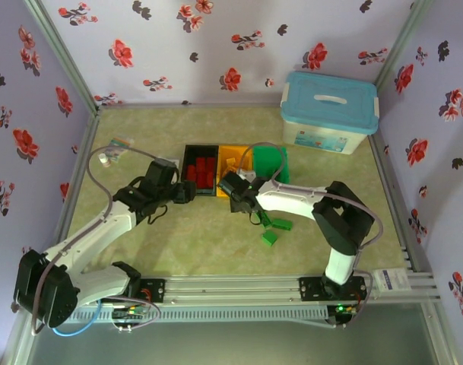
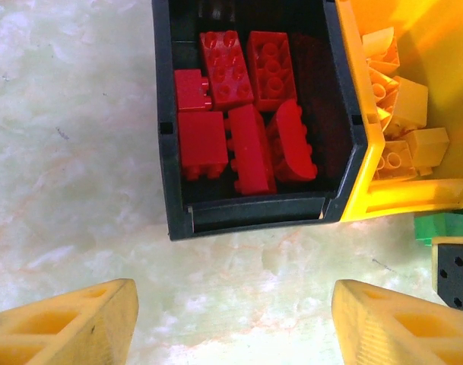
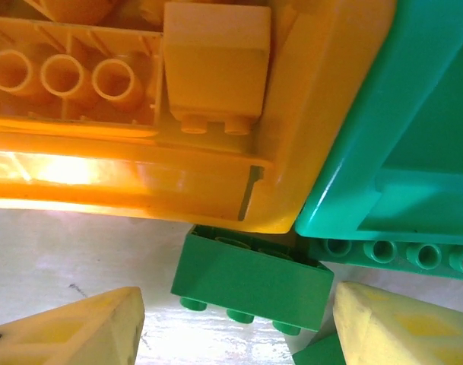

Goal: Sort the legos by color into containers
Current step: Pick up the lego from the center of the table, then place the lego in the container.

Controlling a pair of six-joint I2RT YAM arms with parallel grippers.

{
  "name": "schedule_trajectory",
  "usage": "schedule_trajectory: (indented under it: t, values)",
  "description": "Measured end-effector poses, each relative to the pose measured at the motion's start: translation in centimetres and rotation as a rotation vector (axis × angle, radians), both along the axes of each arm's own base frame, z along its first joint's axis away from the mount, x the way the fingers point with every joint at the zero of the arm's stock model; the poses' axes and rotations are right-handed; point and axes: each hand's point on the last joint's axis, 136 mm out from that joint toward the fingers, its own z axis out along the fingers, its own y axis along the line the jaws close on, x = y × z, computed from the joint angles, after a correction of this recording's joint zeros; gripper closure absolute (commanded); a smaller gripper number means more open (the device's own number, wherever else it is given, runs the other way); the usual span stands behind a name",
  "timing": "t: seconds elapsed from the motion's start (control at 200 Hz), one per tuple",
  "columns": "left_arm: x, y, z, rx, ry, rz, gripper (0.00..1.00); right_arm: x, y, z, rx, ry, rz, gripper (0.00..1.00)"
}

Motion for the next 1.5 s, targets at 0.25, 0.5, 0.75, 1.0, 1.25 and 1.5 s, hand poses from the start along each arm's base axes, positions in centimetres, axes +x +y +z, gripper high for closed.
schedule_trajectory:
  t: [0.25,0.5,0.75,1.0,1.25,1.5]
  values:
    - [-0.4,0.3,-0.6,0.006,0.01,0.001,0.32,0.2,-0.4,-0.5,-0.035,0.001,-0.027,0.32]
    - [-0.5,0.3,-0.8,0.008,0.013,0.0,0.32,0.4,-0.1,-1.3,-0.046,0.012,-0.032,0.4]
    - [-0.5,0.3,-0.8,0.006,0.01,0.0,0.32,0.5,0.3,-1.1,-0.04,0.003,-0.035,0.56]
    - [-0.5,0.3,-0.8,0.005,0.008,0.0,0.33,-0.8,0.8,0.2,-0.056,-0.016,0.009,0.57]
    - [-1.9,-2.8,0.0,-0.017,-0.027,-0.105,0.32,0.0,0.0,8.6,0.068,-0.178,0.002,0.55]
    - [-4.9,-8.2,-0.7,-0.029,-0.031,-0.251,0.32,4.8,-6.5,10.8,0.054,-0.222,-0.137,0.54]
